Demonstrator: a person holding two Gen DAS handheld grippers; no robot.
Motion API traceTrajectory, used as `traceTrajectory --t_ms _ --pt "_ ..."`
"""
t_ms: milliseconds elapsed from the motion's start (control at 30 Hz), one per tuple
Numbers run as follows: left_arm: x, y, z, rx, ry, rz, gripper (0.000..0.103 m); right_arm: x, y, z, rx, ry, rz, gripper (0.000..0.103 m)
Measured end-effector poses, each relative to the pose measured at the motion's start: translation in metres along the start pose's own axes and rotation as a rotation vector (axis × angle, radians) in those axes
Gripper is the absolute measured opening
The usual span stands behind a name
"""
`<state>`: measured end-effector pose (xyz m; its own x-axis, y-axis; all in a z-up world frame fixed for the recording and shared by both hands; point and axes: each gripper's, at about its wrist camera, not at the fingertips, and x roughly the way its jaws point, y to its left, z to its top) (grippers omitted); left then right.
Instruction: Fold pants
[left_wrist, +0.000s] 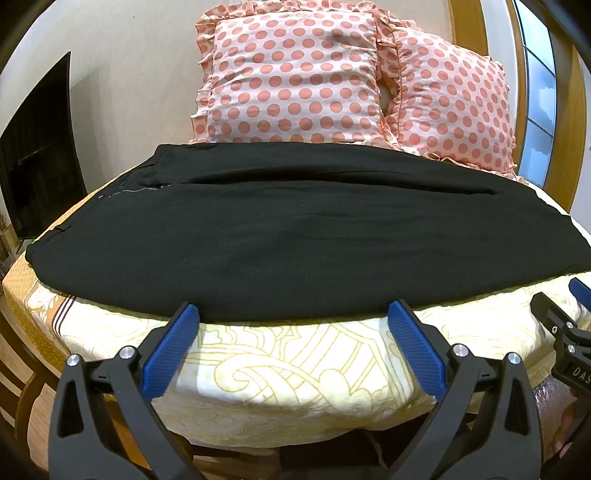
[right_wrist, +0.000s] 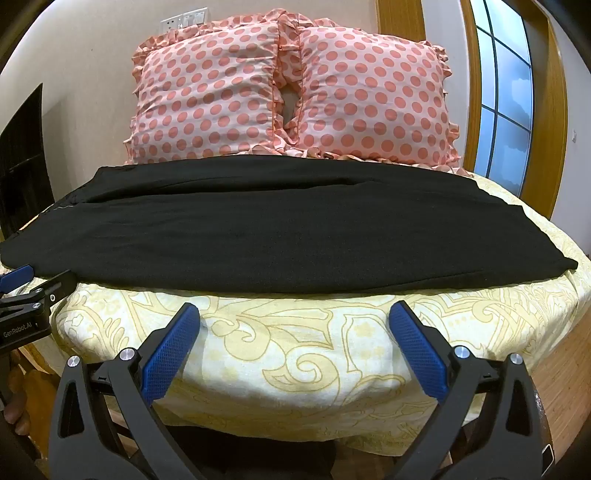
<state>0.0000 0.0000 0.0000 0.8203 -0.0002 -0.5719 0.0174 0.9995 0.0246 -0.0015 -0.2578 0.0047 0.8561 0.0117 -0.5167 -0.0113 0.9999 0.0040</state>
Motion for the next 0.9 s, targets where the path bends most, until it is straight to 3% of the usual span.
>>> traceTrajectory --t_ms 900 --pt "-0.0002 -0.0001 0.0 0.002 -0.006 0.001 0.101 0.0001 0.0009 -0.0008 0.0 -0.002 0.0 0.102"
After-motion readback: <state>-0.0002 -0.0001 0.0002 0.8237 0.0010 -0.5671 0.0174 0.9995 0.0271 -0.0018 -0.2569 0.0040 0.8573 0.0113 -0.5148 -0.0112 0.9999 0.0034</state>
